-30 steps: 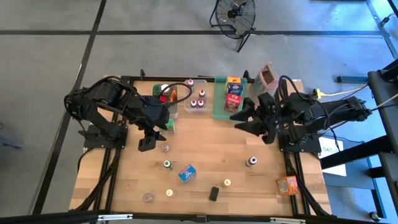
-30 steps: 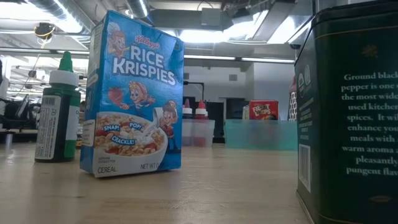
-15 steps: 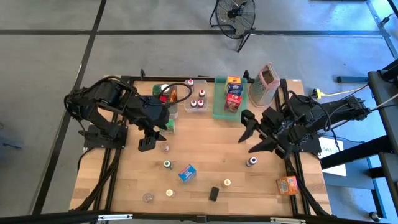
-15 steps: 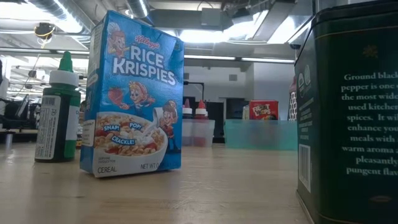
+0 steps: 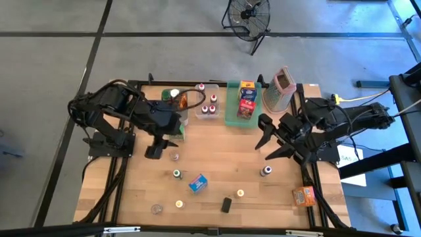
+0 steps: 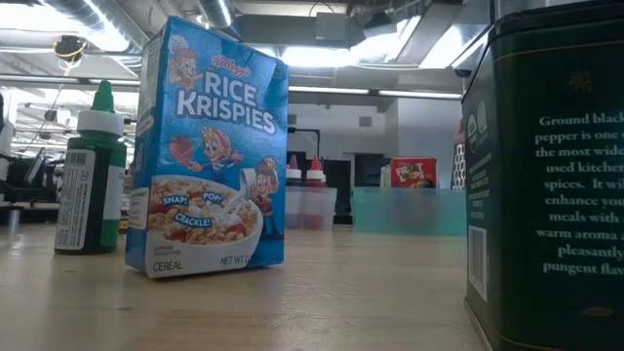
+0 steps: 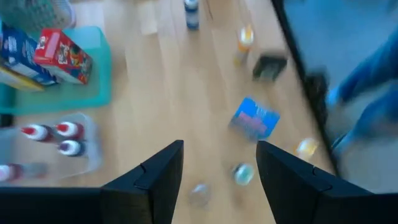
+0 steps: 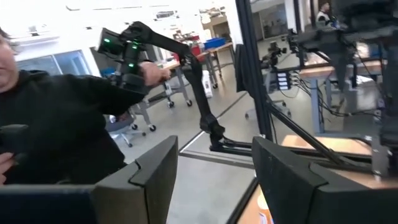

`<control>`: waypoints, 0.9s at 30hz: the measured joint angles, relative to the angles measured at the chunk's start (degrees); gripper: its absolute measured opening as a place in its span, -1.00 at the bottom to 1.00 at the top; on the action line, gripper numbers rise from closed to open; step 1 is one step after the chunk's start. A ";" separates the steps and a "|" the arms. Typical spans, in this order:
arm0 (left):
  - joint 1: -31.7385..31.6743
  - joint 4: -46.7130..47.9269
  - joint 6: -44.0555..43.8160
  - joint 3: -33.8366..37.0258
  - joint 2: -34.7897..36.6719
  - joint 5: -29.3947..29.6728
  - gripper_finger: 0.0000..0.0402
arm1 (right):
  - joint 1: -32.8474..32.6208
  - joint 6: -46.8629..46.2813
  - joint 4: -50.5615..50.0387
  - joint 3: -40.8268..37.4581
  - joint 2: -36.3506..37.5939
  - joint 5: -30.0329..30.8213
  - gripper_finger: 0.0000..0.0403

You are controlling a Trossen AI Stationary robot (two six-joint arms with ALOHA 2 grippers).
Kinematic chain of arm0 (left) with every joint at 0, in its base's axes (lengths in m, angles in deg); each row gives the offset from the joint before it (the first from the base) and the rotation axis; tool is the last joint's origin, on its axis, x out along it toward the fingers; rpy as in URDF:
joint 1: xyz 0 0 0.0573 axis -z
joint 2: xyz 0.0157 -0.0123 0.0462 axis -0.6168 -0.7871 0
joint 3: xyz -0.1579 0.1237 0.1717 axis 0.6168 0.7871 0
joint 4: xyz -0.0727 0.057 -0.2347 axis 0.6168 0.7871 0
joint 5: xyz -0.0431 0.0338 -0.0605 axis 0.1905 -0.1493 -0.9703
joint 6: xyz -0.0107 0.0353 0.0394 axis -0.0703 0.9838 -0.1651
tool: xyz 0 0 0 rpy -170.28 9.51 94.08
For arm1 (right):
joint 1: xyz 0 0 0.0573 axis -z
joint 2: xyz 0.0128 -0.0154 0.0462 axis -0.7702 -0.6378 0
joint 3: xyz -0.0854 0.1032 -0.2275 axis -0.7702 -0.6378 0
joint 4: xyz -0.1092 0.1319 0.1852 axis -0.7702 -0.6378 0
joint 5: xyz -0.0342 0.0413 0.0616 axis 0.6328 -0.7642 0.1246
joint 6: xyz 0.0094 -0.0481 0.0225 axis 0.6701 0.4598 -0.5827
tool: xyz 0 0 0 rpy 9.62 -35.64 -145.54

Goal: Pick & Place Kitchen Items
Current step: Put the green cereal box into the green bin

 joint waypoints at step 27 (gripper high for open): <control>-25.83 1.21 7.16 20.49 5.57 -0.02 -0.01 | 11.13 6.21 -7.10 0.00 0.08 0.21 0.03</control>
